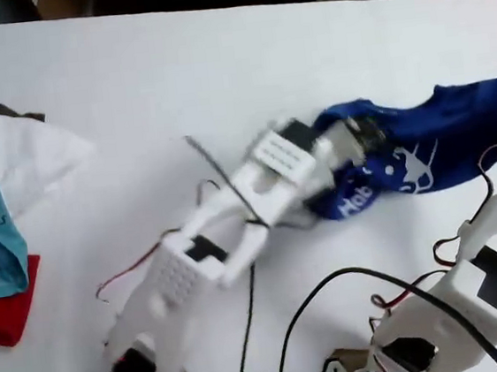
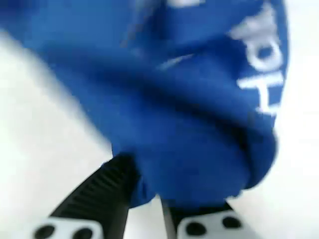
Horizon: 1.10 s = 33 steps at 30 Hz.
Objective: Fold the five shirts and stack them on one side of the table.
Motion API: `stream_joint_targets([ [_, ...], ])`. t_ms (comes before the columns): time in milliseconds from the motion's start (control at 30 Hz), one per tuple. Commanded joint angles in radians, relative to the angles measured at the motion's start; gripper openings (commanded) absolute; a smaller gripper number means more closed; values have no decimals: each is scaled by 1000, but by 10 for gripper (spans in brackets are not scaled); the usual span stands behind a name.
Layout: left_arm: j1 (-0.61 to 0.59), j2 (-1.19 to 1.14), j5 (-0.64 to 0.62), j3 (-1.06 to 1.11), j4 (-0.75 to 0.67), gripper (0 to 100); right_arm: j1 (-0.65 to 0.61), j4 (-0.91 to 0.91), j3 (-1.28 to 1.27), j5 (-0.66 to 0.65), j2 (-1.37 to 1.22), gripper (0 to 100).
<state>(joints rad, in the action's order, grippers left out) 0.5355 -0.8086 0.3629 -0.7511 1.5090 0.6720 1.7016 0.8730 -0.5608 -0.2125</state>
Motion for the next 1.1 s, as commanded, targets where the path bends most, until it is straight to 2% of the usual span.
stream_joint_targets([
  [0,-132,100,14,-194,146,24,-51,2,3,3,22,20],
  [100,-219,135,46,-338,269,24,-110,-2,46,3,82,20],
  [167,-282,169,55,-380,281,24,-157,-2,72,5,139,20],
  [367,-459,387,61,-309,281,24,-237,4,-48,86,367,20],
  [500,-560,574,61,-87,281,24,-214,4,-390,94,526,20],
  [667,-614,713,63,360,276,24,-183,-5,-910,87,661,20],
  [833,-638,700,64,728,192,24,-186,-88,-1336,-46,710,23],
  [967,-703,697,64,828,86,24,-185,-194,-1485,-227,742,26],
  [1067,-746,700,72,823,77,24,-194,-200,-1448,-282,789,91],
])
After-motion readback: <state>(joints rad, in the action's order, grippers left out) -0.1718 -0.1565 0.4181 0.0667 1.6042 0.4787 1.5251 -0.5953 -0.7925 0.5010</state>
